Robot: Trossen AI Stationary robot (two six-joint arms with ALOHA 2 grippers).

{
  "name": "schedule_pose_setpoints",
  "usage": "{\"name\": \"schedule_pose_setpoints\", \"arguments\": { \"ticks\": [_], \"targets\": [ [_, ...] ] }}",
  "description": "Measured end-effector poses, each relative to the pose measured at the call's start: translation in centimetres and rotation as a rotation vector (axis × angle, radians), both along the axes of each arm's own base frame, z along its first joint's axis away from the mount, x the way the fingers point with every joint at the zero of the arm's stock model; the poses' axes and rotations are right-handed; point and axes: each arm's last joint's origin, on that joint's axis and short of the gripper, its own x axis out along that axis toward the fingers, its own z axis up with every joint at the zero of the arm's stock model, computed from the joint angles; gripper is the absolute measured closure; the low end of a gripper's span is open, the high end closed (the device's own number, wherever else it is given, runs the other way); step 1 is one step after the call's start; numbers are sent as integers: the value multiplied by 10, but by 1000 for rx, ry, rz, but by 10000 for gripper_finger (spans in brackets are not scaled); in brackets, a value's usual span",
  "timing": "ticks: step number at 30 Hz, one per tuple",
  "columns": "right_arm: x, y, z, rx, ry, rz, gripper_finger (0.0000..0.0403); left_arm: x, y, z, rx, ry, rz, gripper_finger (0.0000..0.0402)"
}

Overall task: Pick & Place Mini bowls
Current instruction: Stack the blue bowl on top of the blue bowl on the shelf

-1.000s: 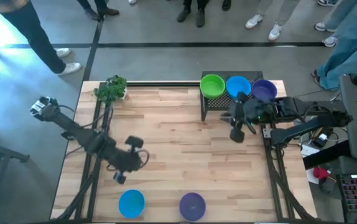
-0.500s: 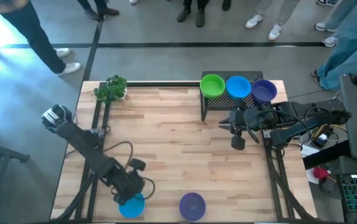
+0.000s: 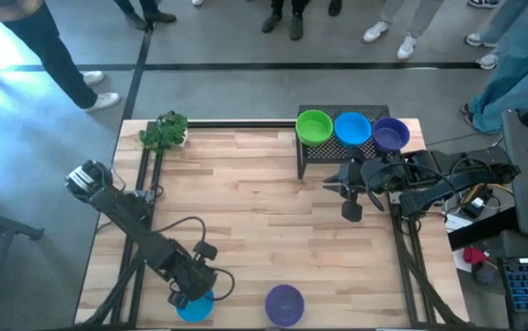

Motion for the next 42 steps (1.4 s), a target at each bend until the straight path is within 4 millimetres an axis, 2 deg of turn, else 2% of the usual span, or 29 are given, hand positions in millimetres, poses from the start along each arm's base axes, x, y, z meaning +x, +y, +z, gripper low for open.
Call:
{"name": "schedule_pose_setpoints", "arguments": {
  "ticks": [5, 19, 25, 29, 32, 35, 42],
  "targets": [
    [0, 0, 0, 1, -2, -1, 344, -1, -2, -2, 0, -1, -6, 339],
    [0, 0, 0, 0, -4, 1, 344, -9, 4, -25, -5, 25, 24, 340],
    [0, 0, 0, -7, -2, 6, 344, -10, 5, -28, -45, 66, 18, 392],
    [0, 0, 0, -12, -2, 10, 344, -9, 6, -28, -45, 61, 20, 398],
    [0, 0, 0, -12, -2, 10, 344, -4, 8, -19, -48, 28, 13, 400],
    [0, 0, 0, -13, -2, 10, 344, 4, 15, -2, -57, -46, 41, 400],
    [0, 0, 1, -15, -2, 13, 344, 27, 50, 33, -117, -154, 172, 401]
  ]
}}
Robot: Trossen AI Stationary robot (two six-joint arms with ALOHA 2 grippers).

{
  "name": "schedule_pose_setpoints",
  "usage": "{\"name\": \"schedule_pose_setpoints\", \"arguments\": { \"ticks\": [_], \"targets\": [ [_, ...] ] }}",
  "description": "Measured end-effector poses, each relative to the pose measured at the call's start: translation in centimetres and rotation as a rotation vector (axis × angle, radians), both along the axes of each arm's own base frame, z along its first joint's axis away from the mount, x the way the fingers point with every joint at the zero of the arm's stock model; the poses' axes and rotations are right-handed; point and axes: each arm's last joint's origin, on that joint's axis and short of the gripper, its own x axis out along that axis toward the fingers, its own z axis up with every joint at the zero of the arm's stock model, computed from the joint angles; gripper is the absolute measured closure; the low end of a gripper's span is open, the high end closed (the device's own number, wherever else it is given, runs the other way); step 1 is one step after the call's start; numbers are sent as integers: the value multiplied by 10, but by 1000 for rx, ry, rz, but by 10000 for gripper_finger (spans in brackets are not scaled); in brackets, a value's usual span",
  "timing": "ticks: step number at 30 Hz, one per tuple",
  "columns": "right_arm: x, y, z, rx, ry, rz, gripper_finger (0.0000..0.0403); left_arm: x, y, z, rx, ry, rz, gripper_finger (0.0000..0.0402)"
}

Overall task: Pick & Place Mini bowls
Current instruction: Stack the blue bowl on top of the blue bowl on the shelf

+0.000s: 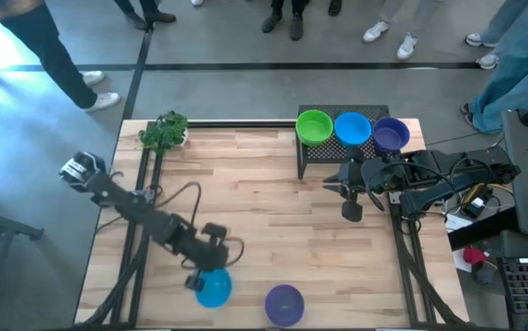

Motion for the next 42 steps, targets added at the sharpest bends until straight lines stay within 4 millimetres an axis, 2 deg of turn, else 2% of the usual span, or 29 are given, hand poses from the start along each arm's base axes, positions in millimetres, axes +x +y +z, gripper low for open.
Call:
{"name": "schedule_pose_setpoints", "arguments": {
  "ticks": [14, 19, 26, 33, 42],
  "targets": [
    [0, 0, 0, -14, 4, 10, 344, 53, 118, 40, 32, -73, 338, 401],
    [0, 0, 0, -33, 9, 24, 344, 77, 147, 47, 29, -71, 421, 401],
    [0, 0, 0, -34, 9, 25, 344, 123, 168, 40, 92, 17, 403, 401],
    [0, 0, 0, -34, 10, 25, 344, 165, 177, 15, 103, 86, 368, 401],
    [0, 0, 0, -40, 11, 29, 344, 187, 182, -12, 103, 136, 361, 401]
  ]
}}
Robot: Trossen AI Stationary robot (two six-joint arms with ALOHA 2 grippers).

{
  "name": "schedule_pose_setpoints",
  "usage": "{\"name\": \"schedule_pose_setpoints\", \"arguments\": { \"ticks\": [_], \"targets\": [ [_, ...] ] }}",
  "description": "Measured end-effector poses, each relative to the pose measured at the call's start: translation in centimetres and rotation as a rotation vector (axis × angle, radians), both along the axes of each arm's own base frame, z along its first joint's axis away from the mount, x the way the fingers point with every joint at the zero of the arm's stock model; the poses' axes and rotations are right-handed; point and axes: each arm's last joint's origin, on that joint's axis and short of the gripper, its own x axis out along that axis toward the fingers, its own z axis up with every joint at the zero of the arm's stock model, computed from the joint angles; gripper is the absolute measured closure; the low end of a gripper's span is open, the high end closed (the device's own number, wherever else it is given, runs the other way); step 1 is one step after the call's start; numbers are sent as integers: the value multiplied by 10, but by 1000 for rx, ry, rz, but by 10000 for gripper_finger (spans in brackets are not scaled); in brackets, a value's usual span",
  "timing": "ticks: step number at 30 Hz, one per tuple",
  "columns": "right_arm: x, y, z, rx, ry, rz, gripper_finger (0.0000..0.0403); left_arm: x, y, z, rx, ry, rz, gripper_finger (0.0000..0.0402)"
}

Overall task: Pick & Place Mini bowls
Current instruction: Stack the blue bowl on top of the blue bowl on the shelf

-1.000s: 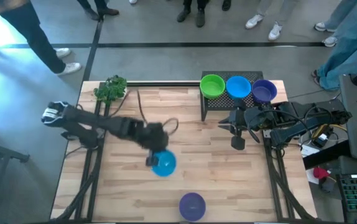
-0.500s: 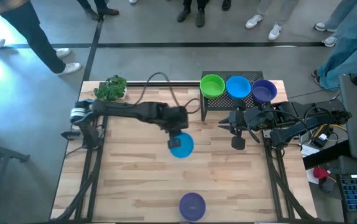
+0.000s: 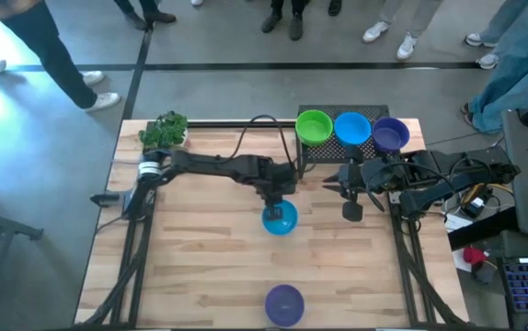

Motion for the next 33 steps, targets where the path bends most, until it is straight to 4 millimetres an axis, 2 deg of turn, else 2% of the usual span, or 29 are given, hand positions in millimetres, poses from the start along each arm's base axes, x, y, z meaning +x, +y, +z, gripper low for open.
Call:
{"name": "schedule_pose_setpoints", "arguments": {
  "ticks": [15, 33],
  "targets": [
    [0, 0, 0, -2, 0, 1, 344, 9, 2, -24, -2, 22, 5, 401],
    [0, 0, 0, -1, 1, 1, 344, 10, 3, -24, 22, 8, -19, 358]
  ]
}}
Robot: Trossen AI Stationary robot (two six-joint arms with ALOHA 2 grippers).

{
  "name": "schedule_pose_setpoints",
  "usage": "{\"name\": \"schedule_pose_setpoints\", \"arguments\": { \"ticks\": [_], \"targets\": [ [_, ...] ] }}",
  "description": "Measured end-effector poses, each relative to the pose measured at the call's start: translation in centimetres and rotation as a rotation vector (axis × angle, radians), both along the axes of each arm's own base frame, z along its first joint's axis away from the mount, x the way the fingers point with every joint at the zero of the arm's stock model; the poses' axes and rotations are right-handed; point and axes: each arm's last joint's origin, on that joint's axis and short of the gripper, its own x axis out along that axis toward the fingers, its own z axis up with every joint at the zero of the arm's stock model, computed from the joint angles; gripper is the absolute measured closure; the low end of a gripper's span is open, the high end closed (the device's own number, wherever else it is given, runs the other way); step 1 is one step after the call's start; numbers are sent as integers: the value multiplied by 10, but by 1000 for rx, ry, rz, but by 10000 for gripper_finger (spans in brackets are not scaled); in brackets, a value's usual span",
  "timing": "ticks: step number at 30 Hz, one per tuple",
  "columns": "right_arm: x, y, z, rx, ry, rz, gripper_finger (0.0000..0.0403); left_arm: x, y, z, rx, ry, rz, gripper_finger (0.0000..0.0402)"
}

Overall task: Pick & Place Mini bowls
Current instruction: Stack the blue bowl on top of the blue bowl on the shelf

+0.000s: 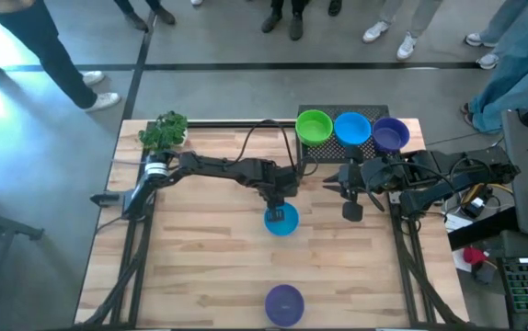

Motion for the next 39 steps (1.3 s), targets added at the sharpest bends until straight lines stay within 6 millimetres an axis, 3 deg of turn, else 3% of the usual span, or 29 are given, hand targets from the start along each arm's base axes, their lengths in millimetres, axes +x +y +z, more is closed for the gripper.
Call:
{"name": "schedule_pose_setpoints", "arguments": {
  "ticks": [7, 13, 20, 24, 29, 39],
  "targets": [
    [0, 0, 0, 0, 0, 0, 344, -1, 1, 11, 17, -28, -19, 345],
    [0, 0, 0, 3, 0, -1, 344, -17, 2, 59, 112, -136, -26, 345],
    [1, 0, -8, 23, 19, -13, 344, -59, -11, 121, 288, -277, 14, 345],
    [2, 1, -24, 40, 55, -30, 344, -88, -24, 141, 357, -335, 22, 345],
    [7, 2, -45, 48, 50, -37, 344, -123, -39, 152, 408, -433, 20, 345],
    [21, 3, -82, 37, -27, -29, 344, -172, -49, 144, 447, -567, -45, 345]
  ]
}}
